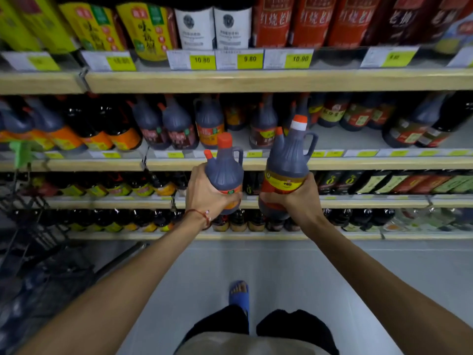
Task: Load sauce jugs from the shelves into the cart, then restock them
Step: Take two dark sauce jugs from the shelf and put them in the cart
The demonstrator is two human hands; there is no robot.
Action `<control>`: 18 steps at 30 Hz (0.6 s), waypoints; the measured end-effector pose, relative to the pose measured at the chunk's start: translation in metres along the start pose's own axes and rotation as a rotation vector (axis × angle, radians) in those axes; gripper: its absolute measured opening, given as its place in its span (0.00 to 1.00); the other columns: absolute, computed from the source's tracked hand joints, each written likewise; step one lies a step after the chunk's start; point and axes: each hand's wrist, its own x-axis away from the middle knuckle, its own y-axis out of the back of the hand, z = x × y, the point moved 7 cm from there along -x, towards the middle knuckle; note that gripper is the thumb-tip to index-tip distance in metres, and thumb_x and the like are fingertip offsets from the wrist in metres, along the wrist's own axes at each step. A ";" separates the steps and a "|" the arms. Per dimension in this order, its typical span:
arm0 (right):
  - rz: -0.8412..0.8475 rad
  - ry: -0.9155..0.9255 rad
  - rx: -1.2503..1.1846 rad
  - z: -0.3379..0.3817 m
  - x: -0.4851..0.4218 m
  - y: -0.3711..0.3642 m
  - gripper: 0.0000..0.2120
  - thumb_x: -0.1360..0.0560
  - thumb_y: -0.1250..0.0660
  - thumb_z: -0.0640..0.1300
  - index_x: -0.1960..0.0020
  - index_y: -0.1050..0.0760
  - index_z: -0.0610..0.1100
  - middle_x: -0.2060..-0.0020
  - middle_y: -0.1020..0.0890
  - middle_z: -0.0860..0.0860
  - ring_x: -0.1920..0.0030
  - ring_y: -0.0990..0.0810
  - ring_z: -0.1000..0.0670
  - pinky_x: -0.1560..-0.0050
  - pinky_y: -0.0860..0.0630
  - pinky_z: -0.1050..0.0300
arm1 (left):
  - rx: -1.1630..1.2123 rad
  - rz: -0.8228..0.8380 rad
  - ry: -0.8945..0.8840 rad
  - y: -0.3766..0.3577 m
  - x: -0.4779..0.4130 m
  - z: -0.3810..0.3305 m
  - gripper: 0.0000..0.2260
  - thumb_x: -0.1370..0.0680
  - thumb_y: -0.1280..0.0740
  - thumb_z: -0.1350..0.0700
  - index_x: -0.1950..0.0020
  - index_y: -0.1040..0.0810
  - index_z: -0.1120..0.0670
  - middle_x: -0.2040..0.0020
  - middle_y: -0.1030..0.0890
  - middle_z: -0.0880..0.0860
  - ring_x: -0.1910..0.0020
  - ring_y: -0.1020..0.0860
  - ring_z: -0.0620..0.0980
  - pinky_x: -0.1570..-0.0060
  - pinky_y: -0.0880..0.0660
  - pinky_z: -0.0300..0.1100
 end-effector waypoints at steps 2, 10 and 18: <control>0.007 -0.010 0.006 -0.001 -0.019 -0.002 0.50 0.52 0.11 0.55 0.35 0.26 0.44 0.46 0.15 0.48 0.48 0.14 0.47 0.50 0.15 0.45 | 0.009 -0.026 0.004 -0.006 -0.018 0.001 0.27 0.42 0.17 0.50 0.51 0.28 0.47 0.51 0.21 0.50 0.54 0.22 0.49 0.59 0.23 0.43; -0.012 0.084 0.046 -0.004 -0.071 -0.005 0.45 0.48 0.11 0.51 0.36 0.29 0.46 0.46 0.16 0.50 0.49 0.15 0.48 0.52 0.15 0.47 | 0.104 -0.142 -0.065 -0.037 -0.072 0.002 0.33 0.42 0.15 0.52 0.48 0.33 0.53 0.50 0.27 0.52 0.53 0.28 0.42 0.54 0.31 0.27; -0.061 0.298 0.040 -0.006 -0.107 -0.005 0.43 0.44 0.12 0.45 0.36 0.32 0.45 0.46 0.17 0.52 0.50 0.17 0.56 0.54 0.18 0.60 | 0.287 -0.351 -0.133 -0.063 -0.112 0.002 0.36 0.42 0.14 0.57 0.41 0.29 0.61 0.47 0.24 0.51 0.46 0.24 0.34 0.48 0.26 0.30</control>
